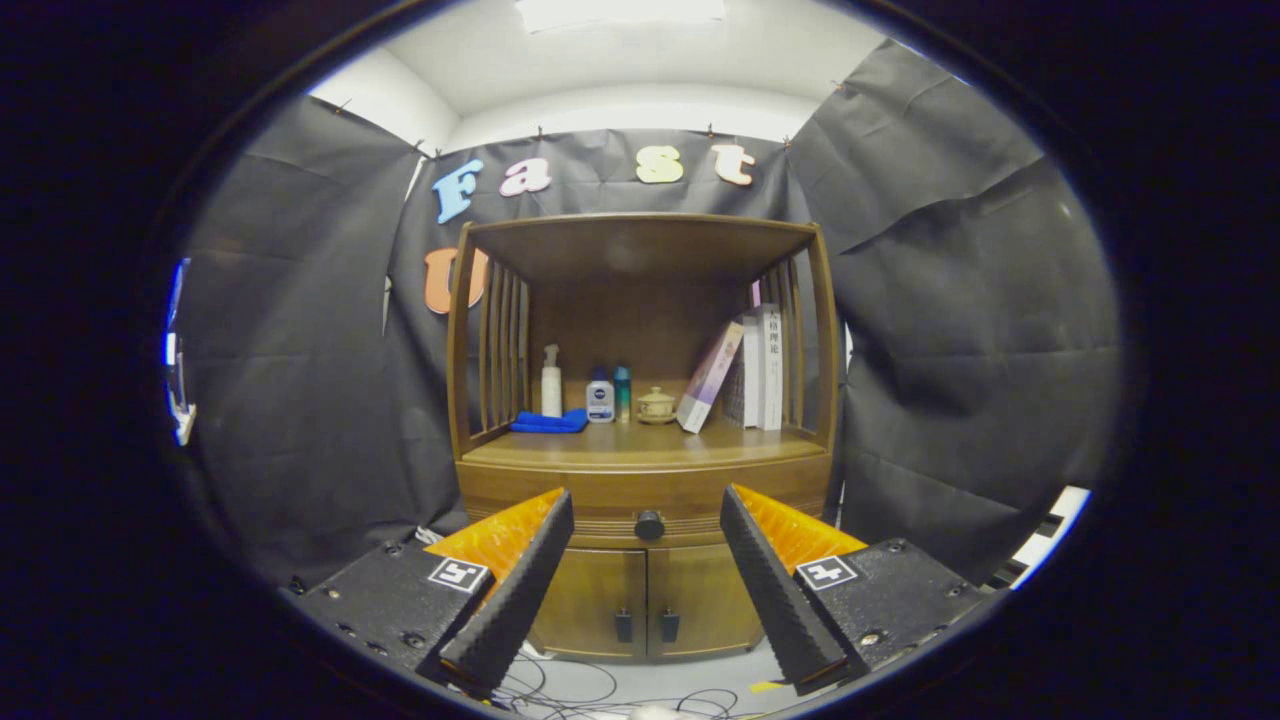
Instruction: Pull open the drawer, take out the items inside it, and place them on the countertop above the cabinet.
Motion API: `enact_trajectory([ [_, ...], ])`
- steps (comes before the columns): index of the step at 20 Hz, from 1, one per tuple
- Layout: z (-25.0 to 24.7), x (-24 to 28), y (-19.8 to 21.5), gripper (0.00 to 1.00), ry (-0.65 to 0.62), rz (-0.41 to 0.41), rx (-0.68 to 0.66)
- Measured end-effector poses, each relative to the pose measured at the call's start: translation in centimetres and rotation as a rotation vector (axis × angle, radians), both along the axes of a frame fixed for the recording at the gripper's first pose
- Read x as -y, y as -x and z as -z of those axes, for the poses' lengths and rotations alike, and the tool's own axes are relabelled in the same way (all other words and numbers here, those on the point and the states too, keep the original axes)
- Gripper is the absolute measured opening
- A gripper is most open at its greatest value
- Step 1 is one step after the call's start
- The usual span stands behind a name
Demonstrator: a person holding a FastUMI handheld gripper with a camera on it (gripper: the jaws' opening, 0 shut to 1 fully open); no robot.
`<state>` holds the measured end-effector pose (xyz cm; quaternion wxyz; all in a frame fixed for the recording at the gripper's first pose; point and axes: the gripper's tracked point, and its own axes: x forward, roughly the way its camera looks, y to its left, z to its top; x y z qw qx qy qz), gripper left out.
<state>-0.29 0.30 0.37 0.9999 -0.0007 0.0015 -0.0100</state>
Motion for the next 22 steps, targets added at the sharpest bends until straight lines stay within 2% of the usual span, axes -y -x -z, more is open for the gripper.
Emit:
enact_trajectory([
  [6, 0.2, 0.3, -0.7, 0.97, -0.015, 0.019, -0.008],
  [11, 0.6, 0.5, -4.3, 0.97, -0.004, 0.017, -0.009],
  [18, 2.8, 1.3, -11.7, 0.97, 0.002, 0.003, -0.018],
  [22, 6.1, 1.7, -16.6, 0.97, -0.010, -0.003, -0.065],
])
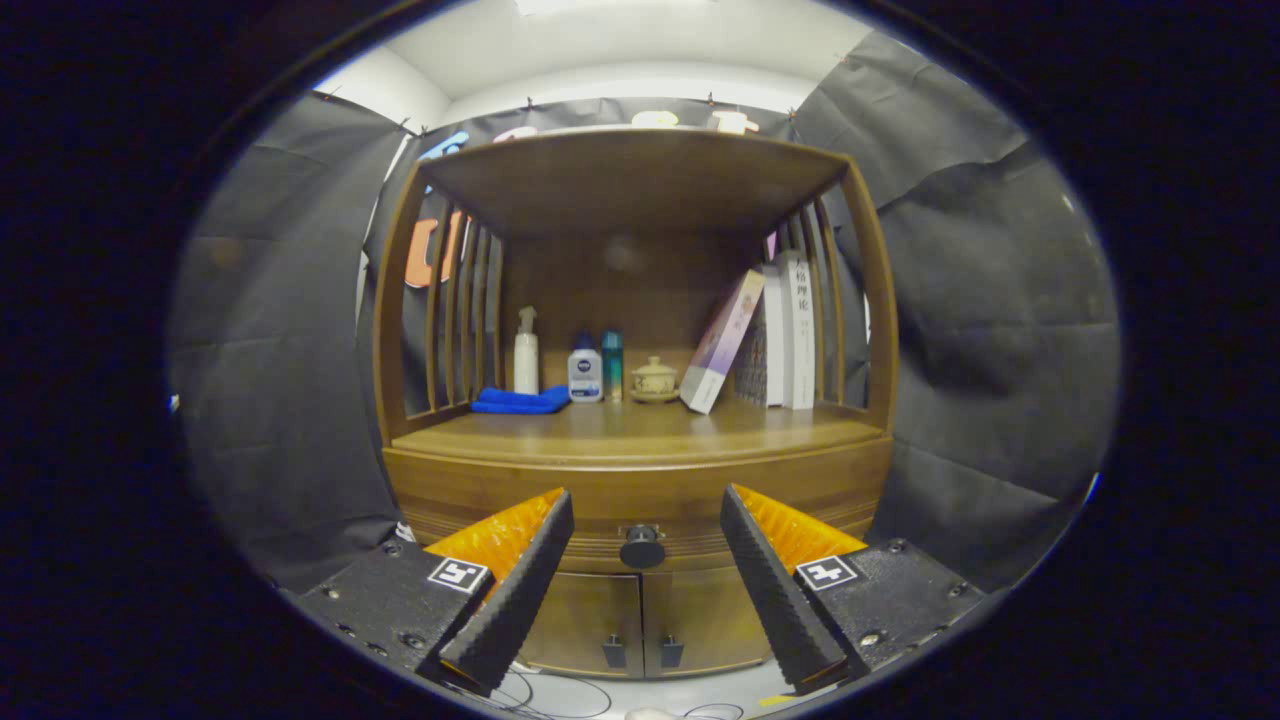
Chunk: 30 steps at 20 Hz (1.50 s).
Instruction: Pull open the drawer, take out the items inside it, and place them on the countertop above the cabinet.
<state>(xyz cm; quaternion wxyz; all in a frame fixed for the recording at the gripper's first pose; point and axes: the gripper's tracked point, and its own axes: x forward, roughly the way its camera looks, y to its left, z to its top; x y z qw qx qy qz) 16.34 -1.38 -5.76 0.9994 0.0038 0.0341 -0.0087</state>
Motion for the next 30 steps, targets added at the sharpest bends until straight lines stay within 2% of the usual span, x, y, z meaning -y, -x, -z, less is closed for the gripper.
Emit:
enact_trajectory([
  [7, 5.7, 0.3, -7.1, 0.97, 0.003, 0.007, -0.103],
  [11, 7.3, 0.6, -9.1, 0.95, 0.034, 0.005, -0.130],
  [12, 7.7, 0.4, -9.4, 0.90, 0.031, -0.006, -0.137],
  [16, 8.2, 0.7, -10.1, 0.53, 0.042, 0.024, -0.135],
  [20, 8.4, 0.8, -10.4, 0.50, 0.061, 0.068, -0.145],
  [22, 8.5, 0.9, -10.3, 0.47, 0.070, 0.051, -0.148],
  [25, 8.4, 1.0, -10.3, 0.43, 0.002, 0.029, -0.178],
  [30, 8.6, 0.9, -10.1, 0.39, 0.022, 0.022, -0.195],
])
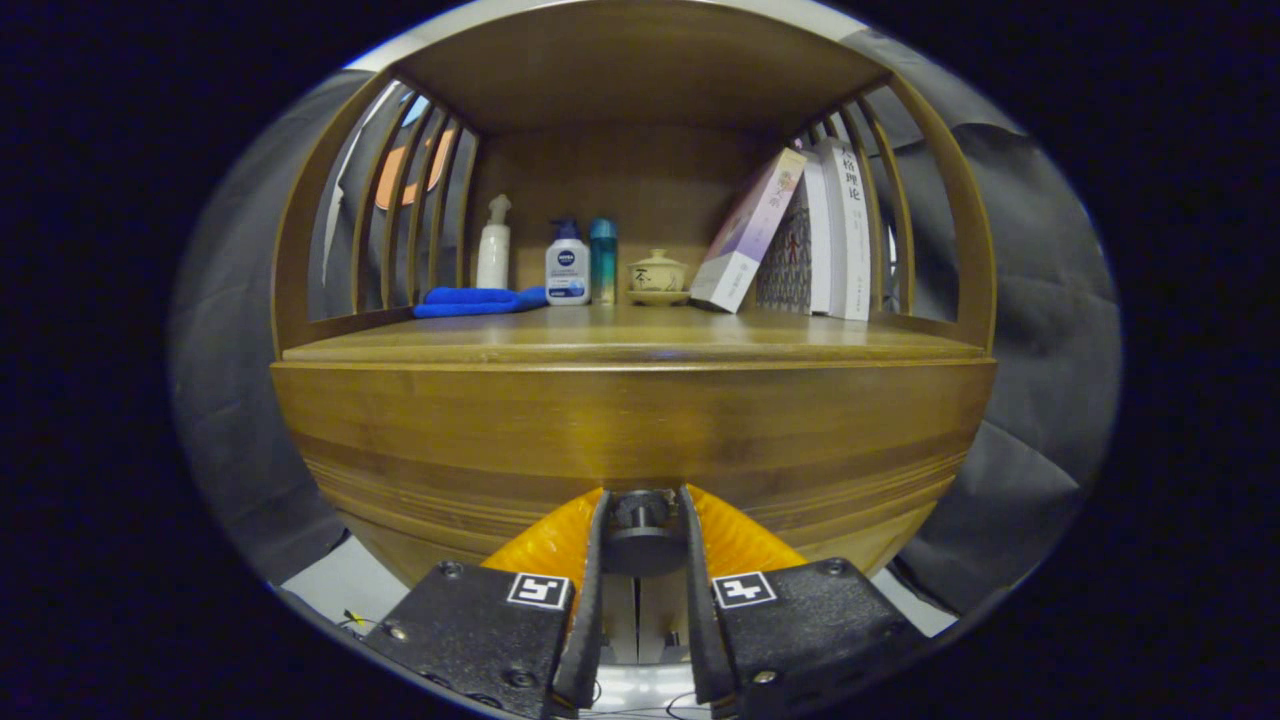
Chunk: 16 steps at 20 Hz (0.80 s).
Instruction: Pull open the drawer, take out the items inside it, and place them on the countertop above the cabinet.
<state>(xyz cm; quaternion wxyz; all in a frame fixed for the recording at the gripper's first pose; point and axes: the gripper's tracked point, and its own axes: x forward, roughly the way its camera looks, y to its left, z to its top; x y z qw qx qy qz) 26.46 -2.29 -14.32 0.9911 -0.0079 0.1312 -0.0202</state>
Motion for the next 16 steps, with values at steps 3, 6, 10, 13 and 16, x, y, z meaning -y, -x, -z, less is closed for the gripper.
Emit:
enact_trajectory([
  [3, -0.1, -0.1, 1.1, 0.38, 0.001, -0.003, 0.003],
  [6, 0.1, -0.1, 2.2, 0.37, 0.002, -0.011, 0.001],
  [10, 0.1, -0.1, 4.3, 0.37, -0.002, -0.011, 0.001],
  [13, 0.2, 0.0, 6.2, 0.37, -0.015, -0.010, 0.001],
  [16, 0.3, 0.1, 8.2, 0.37, -0.008, -0.001, 0.008],
])
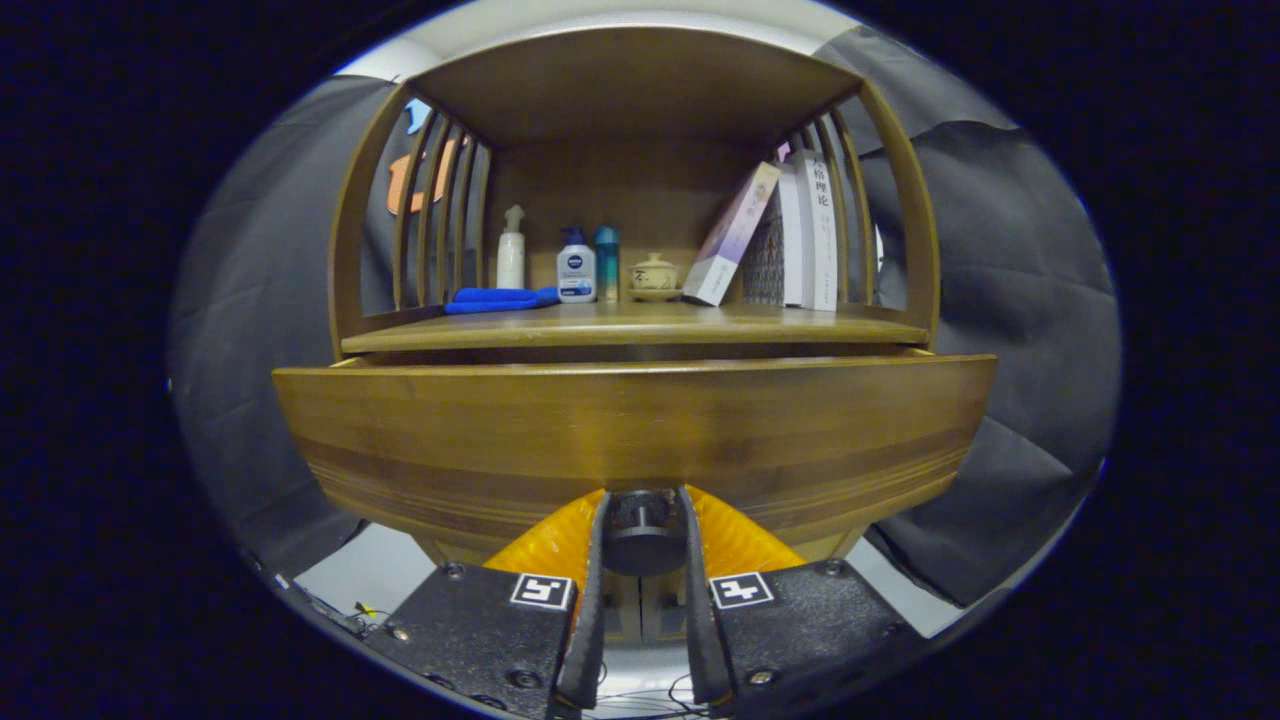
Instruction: Pull open the drawer, take out the items inside it, and place them on the countertop above the cabinet.
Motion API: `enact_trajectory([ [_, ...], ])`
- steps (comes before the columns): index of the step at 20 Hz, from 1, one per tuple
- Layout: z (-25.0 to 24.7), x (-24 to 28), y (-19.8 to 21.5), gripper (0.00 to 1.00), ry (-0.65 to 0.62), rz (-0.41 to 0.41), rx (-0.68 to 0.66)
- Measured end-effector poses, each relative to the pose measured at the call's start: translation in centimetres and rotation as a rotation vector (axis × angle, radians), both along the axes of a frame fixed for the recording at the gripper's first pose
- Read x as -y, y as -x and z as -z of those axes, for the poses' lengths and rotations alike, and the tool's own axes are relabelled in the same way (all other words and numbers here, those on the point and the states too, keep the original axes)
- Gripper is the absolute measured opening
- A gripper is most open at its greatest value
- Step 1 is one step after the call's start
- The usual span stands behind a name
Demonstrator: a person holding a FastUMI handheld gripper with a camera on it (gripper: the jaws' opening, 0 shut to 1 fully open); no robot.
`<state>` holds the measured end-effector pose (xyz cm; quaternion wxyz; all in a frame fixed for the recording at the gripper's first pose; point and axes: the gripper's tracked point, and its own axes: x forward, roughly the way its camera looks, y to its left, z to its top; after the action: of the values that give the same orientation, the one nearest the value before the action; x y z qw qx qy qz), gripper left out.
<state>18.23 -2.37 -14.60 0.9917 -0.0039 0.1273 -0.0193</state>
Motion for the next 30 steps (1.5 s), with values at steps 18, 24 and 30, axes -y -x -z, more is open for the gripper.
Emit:
enact_trajectory([
  [18, 0.9, -0.5, 9.0, 0.37, -0.022, -0.018, 0.008],
  [24, -2.0, -0.2, 11.9, 0.28, 0.037, 0.004, 0.107],
  [30, 2.0, 0.2, 12.5, 0.20, -0.122, -0.032, 0.009],
])
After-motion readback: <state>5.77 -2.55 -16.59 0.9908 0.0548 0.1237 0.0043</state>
